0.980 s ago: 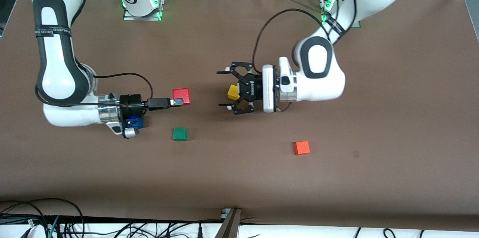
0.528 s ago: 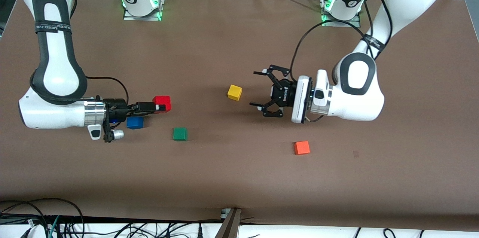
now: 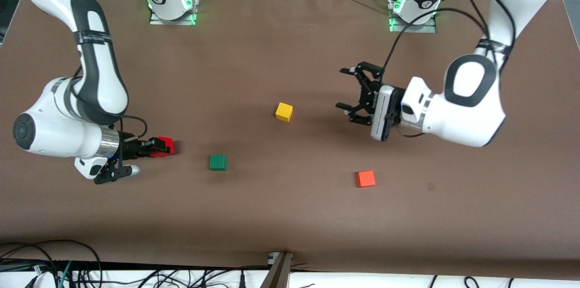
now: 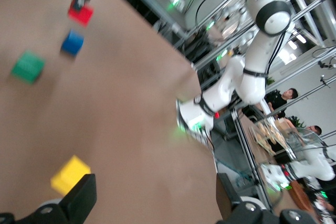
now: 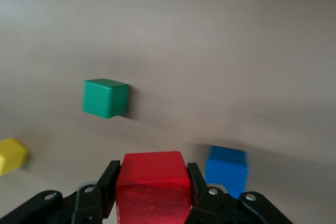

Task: Pass red block to right arm, stack on blue

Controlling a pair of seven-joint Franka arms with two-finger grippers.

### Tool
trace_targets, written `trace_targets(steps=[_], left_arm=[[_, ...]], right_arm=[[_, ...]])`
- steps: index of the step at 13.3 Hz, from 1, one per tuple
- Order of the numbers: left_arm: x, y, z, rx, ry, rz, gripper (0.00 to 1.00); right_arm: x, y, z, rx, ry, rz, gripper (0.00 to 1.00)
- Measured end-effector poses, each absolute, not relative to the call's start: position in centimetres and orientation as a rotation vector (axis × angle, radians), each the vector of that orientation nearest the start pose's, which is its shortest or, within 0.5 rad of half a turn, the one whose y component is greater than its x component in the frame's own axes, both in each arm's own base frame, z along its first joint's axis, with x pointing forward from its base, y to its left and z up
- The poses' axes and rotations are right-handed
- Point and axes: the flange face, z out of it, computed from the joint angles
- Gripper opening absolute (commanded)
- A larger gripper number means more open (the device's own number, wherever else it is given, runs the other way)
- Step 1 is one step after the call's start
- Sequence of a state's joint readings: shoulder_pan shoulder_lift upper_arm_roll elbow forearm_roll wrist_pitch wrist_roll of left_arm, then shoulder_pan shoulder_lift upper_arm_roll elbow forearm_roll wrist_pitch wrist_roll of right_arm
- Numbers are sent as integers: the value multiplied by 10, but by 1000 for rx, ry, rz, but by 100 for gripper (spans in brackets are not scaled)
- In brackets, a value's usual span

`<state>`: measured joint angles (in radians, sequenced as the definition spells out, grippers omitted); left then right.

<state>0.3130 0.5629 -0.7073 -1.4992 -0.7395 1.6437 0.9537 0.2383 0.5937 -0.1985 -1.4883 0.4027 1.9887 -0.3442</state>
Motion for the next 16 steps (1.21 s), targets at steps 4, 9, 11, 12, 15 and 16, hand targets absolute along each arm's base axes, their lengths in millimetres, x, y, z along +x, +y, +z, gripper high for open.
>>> trace_targets(steps=[4,9,11,12,15,16], left_arm=[[606,-214,447,1898,-1052,-230,100],[588,-196,494,2296,-960,-452,100],[570,-200,524,2514,-897,-476,100],[561,-199,537,2621,-849,-473,100],[553,-154,552,2841,-703,-454,100],[557,-129,555,2878,-629,-431,100]], right_arm=[[701,74,317,-3040,-328,49,16],[695,87,298,-3157,-224,40,16],[691,86,290,-3160,-213,43,16],[690,85,285,-3163,-199,35,16],[684,86,275,-3201,-149,43,16],[682,87,274,-3207,-143,48,16]])
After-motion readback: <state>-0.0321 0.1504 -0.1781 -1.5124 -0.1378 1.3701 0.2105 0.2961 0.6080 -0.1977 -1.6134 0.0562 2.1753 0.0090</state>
